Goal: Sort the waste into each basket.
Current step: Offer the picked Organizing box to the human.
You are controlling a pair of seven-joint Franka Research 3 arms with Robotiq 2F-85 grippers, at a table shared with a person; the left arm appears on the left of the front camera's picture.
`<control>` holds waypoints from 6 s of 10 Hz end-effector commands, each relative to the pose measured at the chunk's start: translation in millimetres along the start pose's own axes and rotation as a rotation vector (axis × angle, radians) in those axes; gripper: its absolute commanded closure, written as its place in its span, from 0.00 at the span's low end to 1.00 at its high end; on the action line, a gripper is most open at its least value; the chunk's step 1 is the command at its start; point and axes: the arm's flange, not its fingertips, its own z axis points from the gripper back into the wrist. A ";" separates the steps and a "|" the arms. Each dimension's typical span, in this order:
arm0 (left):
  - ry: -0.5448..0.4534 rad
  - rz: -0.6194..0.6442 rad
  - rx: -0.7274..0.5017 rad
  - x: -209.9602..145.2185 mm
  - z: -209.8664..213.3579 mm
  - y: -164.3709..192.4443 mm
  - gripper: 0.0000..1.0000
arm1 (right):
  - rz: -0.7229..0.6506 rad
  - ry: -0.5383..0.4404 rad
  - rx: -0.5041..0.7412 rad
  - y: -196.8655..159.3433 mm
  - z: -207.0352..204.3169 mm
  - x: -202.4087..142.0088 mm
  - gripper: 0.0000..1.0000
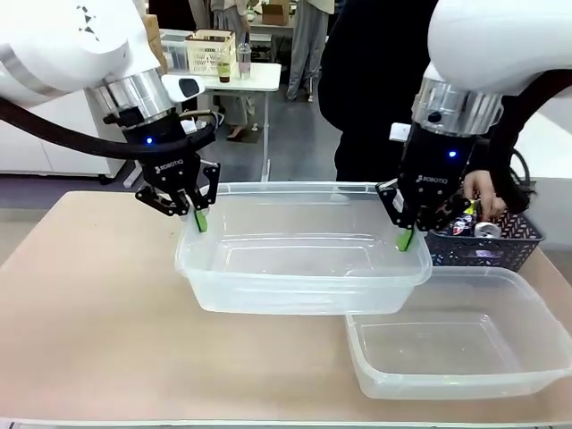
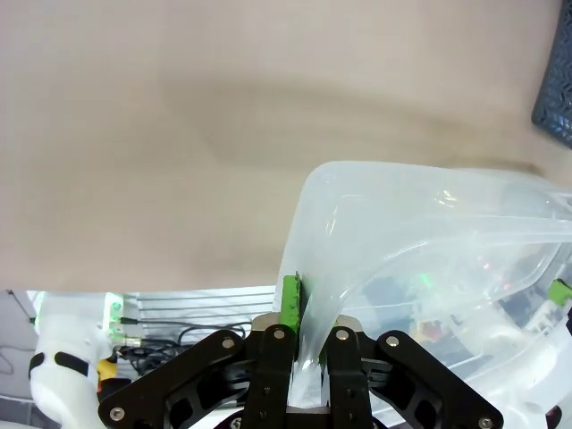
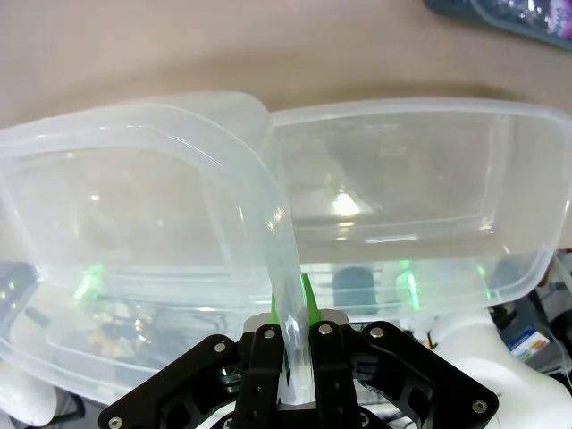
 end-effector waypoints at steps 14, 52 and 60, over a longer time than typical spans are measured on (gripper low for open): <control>-0.005 0.021 -0.035 -0.4 5.5 -1.3 0.94 | 0.009 0.009 -0.013 -0.1 3.9 -0.7 0.96; -0.104 0.078 0.050 50.0 39.4 1.7 0.94 | 0.065 0.009 -0.042 44.8 28.6 65.4 0.96; -0.102 0.068 0.098 146.6 32.8 5.2 0.94 | 0.063 0.131 -0.060 69.2 -0.2 159.9 0.96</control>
